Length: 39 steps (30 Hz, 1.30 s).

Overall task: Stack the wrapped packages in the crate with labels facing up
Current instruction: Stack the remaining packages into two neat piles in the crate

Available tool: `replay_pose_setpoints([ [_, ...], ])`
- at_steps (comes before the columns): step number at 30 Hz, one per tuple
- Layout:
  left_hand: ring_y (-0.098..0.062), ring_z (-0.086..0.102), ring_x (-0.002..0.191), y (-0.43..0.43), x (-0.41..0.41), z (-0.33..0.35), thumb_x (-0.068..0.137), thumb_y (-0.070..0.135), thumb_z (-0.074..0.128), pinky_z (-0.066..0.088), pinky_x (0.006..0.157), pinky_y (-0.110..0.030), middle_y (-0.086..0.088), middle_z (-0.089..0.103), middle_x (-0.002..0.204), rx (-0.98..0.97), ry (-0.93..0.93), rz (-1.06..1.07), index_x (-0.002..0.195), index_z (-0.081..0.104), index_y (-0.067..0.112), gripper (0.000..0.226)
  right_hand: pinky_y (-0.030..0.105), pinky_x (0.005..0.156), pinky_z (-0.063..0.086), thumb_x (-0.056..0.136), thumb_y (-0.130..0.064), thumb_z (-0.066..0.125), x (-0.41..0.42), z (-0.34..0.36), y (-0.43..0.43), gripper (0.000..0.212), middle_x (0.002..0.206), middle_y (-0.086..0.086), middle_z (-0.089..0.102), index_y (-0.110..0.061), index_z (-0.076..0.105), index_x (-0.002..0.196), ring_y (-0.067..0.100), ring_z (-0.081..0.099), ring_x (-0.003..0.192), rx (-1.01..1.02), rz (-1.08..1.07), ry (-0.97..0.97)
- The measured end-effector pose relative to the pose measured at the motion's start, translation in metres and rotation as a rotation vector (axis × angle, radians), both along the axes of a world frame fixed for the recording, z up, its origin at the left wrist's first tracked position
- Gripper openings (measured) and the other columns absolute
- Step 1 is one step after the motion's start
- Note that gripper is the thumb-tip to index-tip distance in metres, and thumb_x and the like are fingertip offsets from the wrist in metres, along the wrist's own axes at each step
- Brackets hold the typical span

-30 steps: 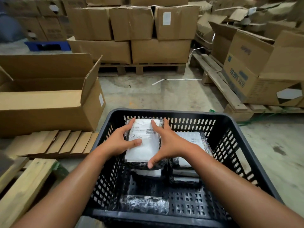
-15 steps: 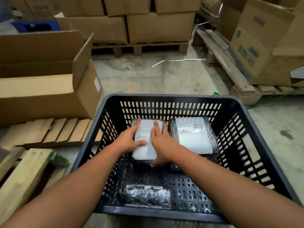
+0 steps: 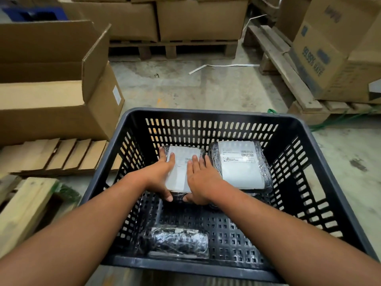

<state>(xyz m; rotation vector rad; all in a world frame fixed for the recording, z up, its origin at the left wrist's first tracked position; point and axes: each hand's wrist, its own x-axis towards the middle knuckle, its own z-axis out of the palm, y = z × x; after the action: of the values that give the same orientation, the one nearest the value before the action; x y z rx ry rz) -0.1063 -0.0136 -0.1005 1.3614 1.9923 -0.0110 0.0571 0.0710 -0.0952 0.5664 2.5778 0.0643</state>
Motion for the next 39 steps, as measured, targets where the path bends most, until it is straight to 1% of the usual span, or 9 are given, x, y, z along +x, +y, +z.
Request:
replay_pose_setpoints([
  [9,-0.031,-0.003,0.153,-0.009,0.001,-0.002,0.053,0.027,0.099,0.006,0.119,-0.027,-0.007,-0.037,0.159,0.104,-0.048,0.087,0.159,-0.011,0.017,0.153,0.054,0.126,0.001,0.097,-0.068,0.049,0.003,0.0,-0.002,0.114,0.166,0.033,-0.012,0.006,-0.013,0.158,0.048,0.0,0.155,-0.016,0.003,0.018],
  [13,-0.034,0.004,0.153,-0.012,0.007,0.005,0.054,0.025,0.1,0.011,0.121,-0.031,-0.01,-0.034,0.16,0.106,-0.008,0.095,0.16,-0.009,0.019,0.152,0.049,0.127,0.013,0.087,-0.068,0.065,0.009,0.01,0.002,0.121,0.169,0.03,0.003,0.004,0.004,0.162,0.046,0.015,0.155,-0.078,0.024,0.108],
  [18,-0.033,0.01,0.153,-0.017,0.013,0.016,0.06,0.026,0.097,0.013,0.122,-0.035,-0.011,-0.021,0.165,0.116,0.033,0.057,0.16,-0.008,0.024,0.146,0.043,0.121,0.032,0.085,-0.043,0.081,0.026,0.029,0.014,0.087,0.167,0.008,0.031,-0.012,0.041,0.156,0.029,0.037,0.149,-0.245,0.069,0.267],
  [23,-0.025,0.016,0.153,-0.025,0.01,0.05,0.069,0.034,0.092,0.018,0.124,-0.041,-0.008,0.011,0.169,0.252,0.031,0.051,0.162,0.012,0.018,0.123,0.036,0.116,0.04,0.091,-0.029,0.078,0.046,0.046,0.015,0.062,0.154,-0.001,0.053,-0.022,0.054,0.148,0.017,0.056,0.134,-0.373,-0.001,0.412],
  [27,-0.019,0.045,0.14,-0.042,0.011,0.08,0.072,0.034,0.09,0.036,0.116,-0.037,0.001,0.044,0.156,0.216,0.007,-0.063,0.151,0.044,0.022,0.092,0.029,0.1,0.051,0.086,-0.031,0.084,0.066,0.06,0.011,0.056,0.135,-0.008,0.069,-0.028,0.065,0.138,0.007,0.066,0.114,-0.467,0.016,0.49],
  [30,-0.005,0.063,0.119,-0.062,0.016,0.088,0.071,0.028,0.091,0.05,0.103,-0.028,0.011,0.066,0.133,0.105,-0.108,-0.145,0.134,0.064,0.026,0.069,0.022,0.082,0.057,0.08,-0.025,0.09,0.08,0.057,0.001,0.043,0.115,-0.01,0.078,-0.028,0.077,0.12,0.0,0.073,0.093,-0.704,-0.036,0.511],
  [34,0.001,0.069,0.102,-0.082,0.03,0.079,0.069,0.025,0.093,0.055,0.095,-0.024,0.021,0.071,0.113,-0.024,-0.224,-0.222,0.132,0.067,0.027,0.068,0.032,0.089,0.062,0.076,-0.019,0.093,0.084,0.045,-0.023,0.037,0.114,-0.001,0.079,-0.022,0.081,0.111,0.012,0.077,0.098,-1.059,-0.108,0.443],
  [37,-0.004,0.068,0.108,-0.088,0.036,0.067,0.072,0.02,0.091,0.052,0.101,-0.032,0.014,0.074,0.116,-0.042,-0.238,-0.268,0.13,0.069,0.021,0.062,0.032,0.09,0.061,0.076,-0.014,0.093,0.08,0.033,-0.027,0.036,0.115,0.006,0.079,-0.016,0.081,0.109,0.012,0.076,0.1,-1.038,-0.037,0.413],
  [39,-0.003,0.067,0.11,-0.088,0.035,0.063,0.073,0.021,0.091,0.05,0.102,-0.033,0.011,0.073,0.12,-0.049,-0.218,-0.291,0.13,0.068,0.02,0.062,0.024,0.082,0.062,0.072,-0.013,0.096,0.077,0.029,-0.023,0.038,0.111,0.005,0.08,-0.015,0.082,0.107,0.009,0.077,0.094,-1.025,-0.026,0.416],
])
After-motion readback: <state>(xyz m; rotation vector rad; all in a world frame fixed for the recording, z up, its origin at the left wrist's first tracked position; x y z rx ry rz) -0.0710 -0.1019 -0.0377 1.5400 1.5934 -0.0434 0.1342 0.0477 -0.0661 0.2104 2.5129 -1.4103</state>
